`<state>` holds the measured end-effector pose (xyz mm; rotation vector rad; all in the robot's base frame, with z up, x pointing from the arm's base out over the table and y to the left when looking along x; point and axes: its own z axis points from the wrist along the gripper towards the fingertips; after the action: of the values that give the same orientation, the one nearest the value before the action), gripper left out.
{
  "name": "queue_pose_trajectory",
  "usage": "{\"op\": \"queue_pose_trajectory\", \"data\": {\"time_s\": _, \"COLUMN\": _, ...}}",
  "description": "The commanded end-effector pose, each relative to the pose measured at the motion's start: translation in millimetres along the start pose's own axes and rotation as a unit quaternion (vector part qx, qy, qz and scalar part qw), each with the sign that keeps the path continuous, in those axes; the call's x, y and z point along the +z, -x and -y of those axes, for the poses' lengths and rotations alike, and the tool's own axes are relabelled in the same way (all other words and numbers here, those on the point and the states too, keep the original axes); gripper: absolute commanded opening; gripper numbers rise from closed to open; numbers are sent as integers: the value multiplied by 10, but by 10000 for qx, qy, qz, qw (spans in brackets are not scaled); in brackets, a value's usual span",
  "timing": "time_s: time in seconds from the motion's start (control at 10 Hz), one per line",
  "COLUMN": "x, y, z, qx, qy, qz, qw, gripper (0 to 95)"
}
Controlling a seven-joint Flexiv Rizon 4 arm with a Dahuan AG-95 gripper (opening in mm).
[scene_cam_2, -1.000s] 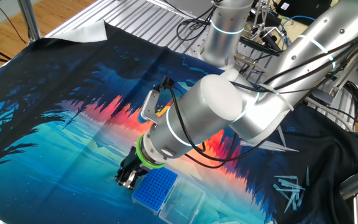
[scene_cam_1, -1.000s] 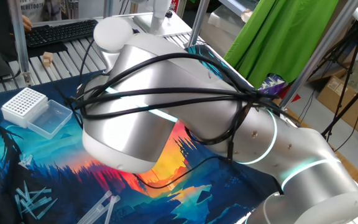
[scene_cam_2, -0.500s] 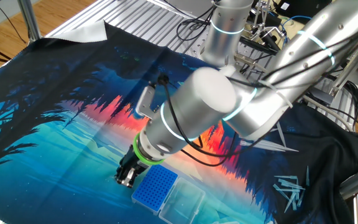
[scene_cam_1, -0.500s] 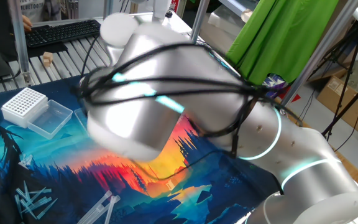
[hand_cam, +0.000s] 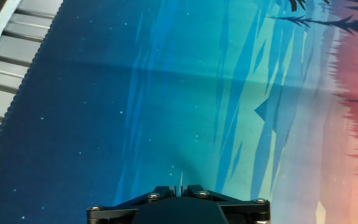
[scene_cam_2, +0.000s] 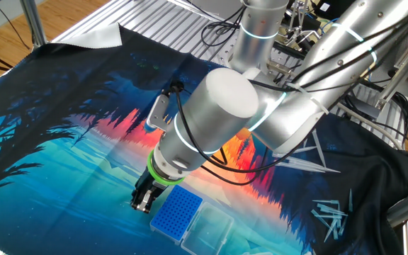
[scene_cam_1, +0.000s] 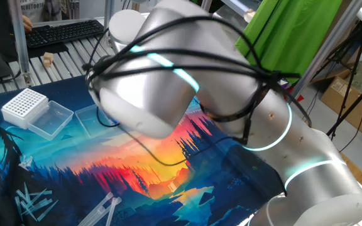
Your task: Insert a small pipette tip into the holder for small pipette tips
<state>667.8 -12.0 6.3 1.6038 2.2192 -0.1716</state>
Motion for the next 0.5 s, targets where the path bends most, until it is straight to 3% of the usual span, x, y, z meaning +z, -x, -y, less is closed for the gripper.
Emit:
{"op": "queue_pose_trajectory", "data": {"time_s": 0.1, "x": -21, "y": -3, "z": 3, "qx": 5, "qy": -4, "qz": -6, "qw": 10000, "gripper": 0}}
{"op": "queue_pose_trajectory", "data": {"time_s": 0.5, "x": -79, "y": -33, "z": -15, "qx": 46, "qy": -30, "qz": -61, "qw": 10000, "gripper": 0}}
